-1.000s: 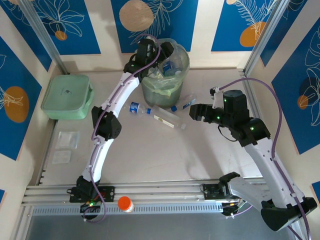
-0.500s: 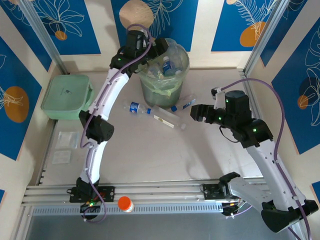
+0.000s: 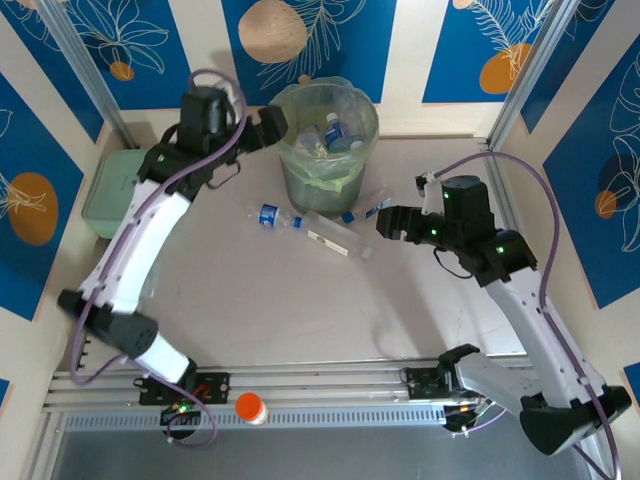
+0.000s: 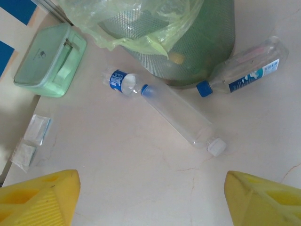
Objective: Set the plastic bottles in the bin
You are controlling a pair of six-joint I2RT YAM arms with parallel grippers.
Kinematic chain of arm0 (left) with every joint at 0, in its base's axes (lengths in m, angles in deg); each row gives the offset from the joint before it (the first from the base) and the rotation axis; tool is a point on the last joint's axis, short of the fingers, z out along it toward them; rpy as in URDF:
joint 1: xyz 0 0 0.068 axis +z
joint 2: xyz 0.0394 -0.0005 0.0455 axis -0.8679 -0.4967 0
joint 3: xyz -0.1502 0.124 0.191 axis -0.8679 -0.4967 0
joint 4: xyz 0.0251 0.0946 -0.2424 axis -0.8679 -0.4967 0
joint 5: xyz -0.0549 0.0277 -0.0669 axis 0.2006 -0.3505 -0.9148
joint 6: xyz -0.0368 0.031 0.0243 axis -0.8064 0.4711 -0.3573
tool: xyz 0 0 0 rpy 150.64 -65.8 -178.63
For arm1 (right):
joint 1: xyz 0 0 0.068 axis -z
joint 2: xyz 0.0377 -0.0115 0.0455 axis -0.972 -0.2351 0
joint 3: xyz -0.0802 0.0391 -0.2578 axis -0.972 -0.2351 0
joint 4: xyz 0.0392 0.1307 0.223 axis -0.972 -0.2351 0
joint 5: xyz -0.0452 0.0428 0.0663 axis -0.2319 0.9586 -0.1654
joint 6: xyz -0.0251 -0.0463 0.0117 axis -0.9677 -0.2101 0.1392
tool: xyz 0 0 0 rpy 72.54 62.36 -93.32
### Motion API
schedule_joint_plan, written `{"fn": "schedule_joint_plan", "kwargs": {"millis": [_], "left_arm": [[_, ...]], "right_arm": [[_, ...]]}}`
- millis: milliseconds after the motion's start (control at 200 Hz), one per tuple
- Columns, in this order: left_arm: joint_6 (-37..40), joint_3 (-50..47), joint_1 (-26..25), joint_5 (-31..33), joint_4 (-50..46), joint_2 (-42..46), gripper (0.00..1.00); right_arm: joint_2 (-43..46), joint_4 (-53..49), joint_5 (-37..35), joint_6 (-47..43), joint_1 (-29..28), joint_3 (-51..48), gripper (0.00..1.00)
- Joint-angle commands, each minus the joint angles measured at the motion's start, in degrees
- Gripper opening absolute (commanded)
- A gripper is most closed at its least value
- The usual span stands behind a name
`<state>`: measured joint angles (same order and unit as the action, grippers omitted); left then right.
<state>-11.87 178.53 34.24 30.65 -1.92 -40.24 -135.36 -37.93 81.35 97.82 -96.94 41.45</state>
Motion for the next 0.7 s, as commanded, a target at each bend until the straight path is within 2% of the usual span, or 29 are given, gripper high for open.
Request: {"fn": "schedule_joint_plan", "kwargs": {"millis": [0,85,200,360,495,695], "left_arm": [[-0.55,-10.75,0.49,1.34,1.15,8.51,0.99],[-1.19,-19.22,0.43,-0.81,1.79,14.54,0.99],[-0.81,-29.88,0.49,0.02,2.91,22.78,1.0],[6.07,-34.53,0.49,6.31,-0.24,27.91,1.0],[7.77,-40.82,0.48,8.64,3.76,31.06,1.0],[6.85,-46.48,0.44,10.68,7.51,32.9,1.0]], "right_arm": [[-4.65,2.96,2.31,1.23,0.31,-0.86,0.8],[-9.13,5.37,4.45,2.49,1.08,-0.9,0.8],[-15.32,6.93,4.87,3.73,1.45,0.96,0.78],[-23.94,6.03,3.31,8.33,2.67,5.2,0.76],[-30.98,6.02,3.84,10.22,5.4,9.38,0.76],[-41.41,5.33,5.49,30.4,11.32,16.97,0.76]]}}
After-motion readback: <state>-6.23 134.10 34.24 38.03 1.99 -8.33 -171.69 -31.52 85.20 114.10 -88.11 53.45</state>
